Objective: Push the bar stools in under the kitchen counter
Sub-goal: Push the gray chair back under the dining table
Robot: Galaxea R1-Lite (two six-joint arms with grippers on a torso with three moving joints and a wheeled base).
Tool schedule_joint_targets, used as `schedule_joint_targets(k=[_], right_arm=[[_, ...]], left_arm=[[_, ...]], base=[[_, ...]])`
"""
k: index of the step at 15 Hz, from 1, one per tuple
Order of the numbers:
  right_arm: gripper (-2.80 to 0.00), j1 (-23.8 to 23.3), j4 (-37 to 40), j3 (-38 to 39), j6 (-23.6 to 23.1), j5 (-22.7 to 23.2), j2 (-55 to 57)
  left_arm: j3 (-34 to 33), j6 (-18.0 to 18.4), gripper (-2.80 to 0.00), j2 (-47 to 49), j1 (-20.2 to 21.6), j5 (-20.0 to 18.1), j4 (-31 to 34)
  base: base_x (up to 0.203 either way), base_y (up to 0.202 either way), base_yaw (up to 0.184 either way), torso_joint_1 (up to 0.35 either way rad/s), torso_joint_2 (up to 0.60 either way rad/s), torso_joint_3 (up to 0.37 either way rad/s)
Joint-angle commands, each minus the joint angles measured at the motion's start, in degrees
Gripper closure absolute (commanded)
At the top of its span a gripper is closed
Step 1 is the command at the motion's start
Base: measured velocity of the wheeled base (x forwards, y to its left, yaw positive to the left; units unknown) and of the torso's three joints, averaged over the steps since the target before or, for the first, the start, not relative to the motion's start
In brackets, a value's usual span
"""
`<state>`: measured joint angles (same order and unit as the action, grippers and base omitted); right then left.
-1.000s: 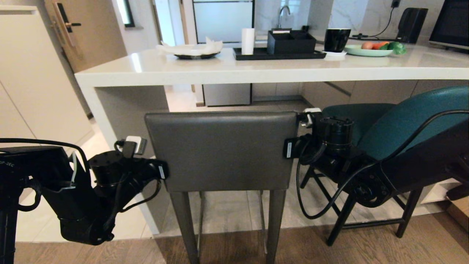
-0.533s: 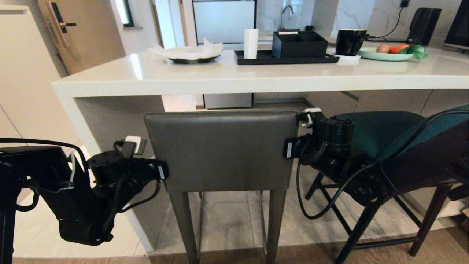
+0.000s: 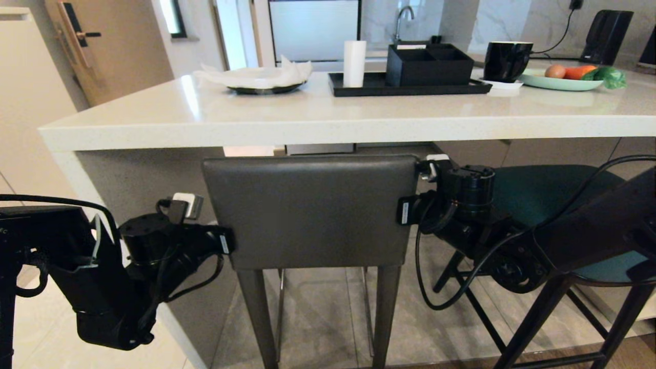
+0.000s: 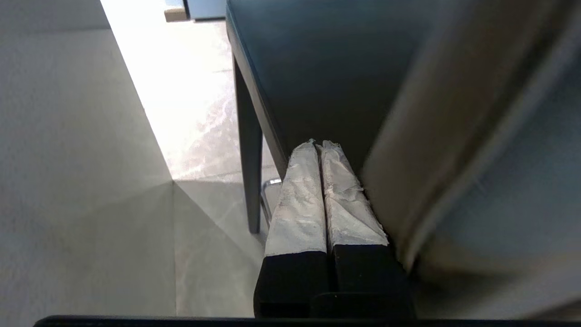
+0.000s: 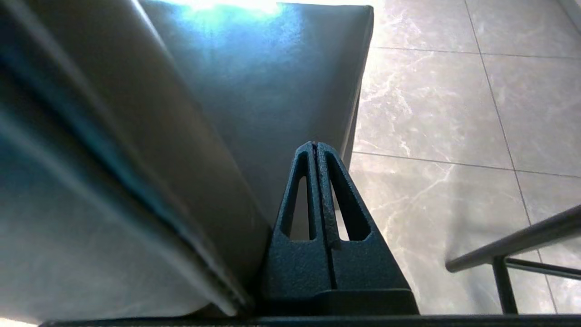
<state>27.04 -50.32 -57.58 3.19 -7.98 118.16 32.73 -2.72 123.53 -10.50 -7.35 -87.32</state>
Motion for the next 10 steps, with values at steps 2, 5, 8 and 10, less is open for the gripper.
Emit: schedule_joint_targets(k=[2,5,8,10], right_arm=[[0.0,0.01,-0.75,0.54,0.11,-0.15,-0.43],[0.0,-1.38,-1.28,3.83,0.23,-0.63,-4.59],[0.0,-4.56,-1.4,10.69,0.38,-0.23,-11.53],[0.0,-5.7,-1.43,15.27,0.44,-0.18,-16.63]], left_arm=[[-2.78,-0.2,0.0,-2.4,0.57,-0.07,-0.34],[-7.48,-0.52,0.0,-5.4,1.67,-0.08,-0.34],[-14.53,-1.01,0.0,-10.74,4.48,-0.3,-0.34],[-18.72,-1.72,0.0,-14.62,5.63,-0.28,-0.34]], base=[[0.0,0.0,0.0,0.0,0.0,0.0],[0.0,0.0,0.0,0.0,0.0,0.0],[0.0,0.0,0.0,0.0,0.0,0.0],[0.0,0.0,0.0,0.0,0.0,0.0]])
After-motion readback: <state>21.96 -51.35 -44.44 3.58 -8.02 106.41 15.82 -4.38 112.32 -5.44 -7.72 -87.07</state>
